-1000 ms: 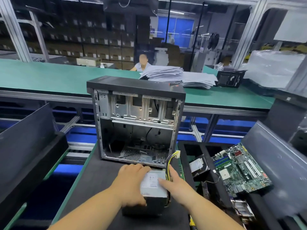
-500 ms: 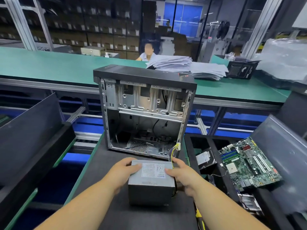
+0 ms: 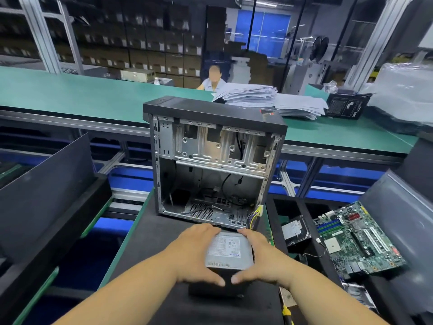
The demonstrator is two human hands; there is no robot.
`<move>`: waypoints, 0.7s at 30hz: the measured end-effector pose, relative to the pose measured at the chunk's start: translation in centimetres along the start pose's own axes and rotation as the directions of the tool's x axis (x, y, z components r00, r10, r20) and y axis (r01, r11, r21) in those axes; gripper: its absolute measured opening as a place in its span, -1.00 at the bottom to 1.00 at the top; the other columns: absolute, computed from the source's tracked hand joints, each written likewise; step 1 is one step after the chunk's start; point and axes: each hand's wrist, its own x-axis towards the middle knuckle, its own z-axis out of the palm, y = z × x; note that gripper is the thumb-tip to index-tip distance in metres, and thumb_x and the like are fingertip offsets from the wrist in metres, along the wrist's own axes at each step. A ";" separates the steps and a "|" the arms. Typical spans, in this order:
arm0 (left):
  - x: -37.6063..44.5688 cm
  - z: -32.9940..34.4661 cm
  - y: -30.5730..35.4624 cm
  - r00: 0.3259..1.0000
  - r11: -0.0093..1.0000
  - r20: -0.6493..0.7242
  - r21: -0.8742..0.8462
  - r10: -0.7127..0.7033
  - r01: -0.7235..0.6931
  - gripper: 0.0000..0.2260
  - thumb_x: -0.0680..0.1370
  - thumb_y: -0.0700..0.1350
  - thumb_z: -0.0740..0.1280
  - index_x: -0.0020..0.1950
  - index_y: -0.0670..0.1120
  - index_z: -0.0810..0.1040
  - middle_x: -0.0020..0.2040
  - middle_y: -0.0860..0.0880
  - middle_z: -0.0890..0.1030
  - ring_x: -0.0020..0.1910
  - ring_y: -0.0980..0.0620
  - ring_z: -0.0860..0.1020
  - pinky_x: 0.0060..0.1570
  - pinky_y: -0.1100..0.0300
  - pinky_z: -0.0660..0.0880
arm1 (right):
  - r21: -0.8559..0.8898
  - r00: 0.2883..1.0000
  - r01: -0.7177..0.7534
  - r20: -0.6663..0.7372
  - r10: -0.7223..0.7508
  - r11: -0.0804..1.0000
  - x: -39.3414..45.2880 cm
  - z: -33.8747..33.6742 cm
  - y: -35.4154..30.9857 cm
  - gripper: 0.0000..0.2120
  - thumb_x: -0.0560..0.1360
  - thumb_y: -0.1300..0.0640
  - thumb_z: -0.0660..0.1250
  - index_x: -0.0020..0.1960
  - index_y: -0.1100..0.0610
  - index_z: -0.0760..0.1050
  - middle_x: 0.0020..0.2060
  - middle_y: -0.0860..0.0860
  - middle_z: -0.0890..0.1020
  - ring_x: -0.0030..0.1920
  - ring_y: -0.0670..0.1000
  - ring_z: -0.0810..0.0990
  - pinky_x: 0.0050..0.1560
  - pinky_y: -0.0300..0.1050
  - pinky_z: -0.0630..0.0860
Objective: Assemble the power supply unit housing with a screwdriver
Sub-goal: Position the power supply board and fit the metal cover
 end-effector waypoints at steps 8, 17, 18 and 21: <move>0.6 -0.4 0.4 0.998 0.994 -0.047 0.101 -0.028 0.033 -0.11 0.21 0.25 0.53 0.46 0.14 0.23 0.37 0.18 0.37 0.35 0.10 0.32 0.32 0.15 0.35 | -0.065 0.995 0.062 -0.076 -0.067 0.996 0.0 -0.2 0.1 -0.04 0.14 -0.05 0.65 0.42 -0.14 0.23 0.25 -0.20 0.31 0.23 -0.10 0.42 0.26 -0.14 0.47; 1.9 -0.1 1.6 0.999 0.924 0.018 0.379 0.037 -0.041 -0.13 0.24 0.40 0.38 0.40 -0.04 0.29 0.27 0.01 0.43 0.23 -0.03 0.41 0.39 0.04 0.24 | -0.044 0.994 0.080 -0.076 -0.083 0.996 0.3 -0.1 0.5 -0.08 0.14 -0.05 0.65 0.37 -0.18 0.24 0.22 -0.21 0.34 0.20 -0.12 0.45 0.23 -0.16 0.46; 2.1 0.0 1.7 1.000 0.928 0.027 0.371 0.013 -0.022 -0.12 0.22 0.44 0.38 0.39 -0.02 0.30 0.26 0.02 0.43 0.21 -0.03 0.41 0.32 0.03 0.33 | -0.036 0.993 0.083 -0.084 -0.085 0.996 0.2 0.0 0.6 -0.05 0.14 -0.05 0.65 0.40 -0.18 0.23 0.24 -0.21 0.33 0.22 -0.12 0.43 0.24 -0.20 0.44; 2.3 0.0 1.7 0.999 0.955 0.008 0.296 -0.041 0.037 -0.14 0.15 0.46 0.40 0.31 0.05 0.31 0.22 0.08 0.43 0.17 -0.01 0.43 0.16 0.04 0.45 | 0.034 0.989 0.079 -0.128 -0.074 0.996 -0.2 0.6 1.0 0.09 0.16 -0.05 0.66 0.53 -0.14 0.11 0.34 -0.20 0.26 0.33 -0.12 0.34 0.33 -0.23 0.34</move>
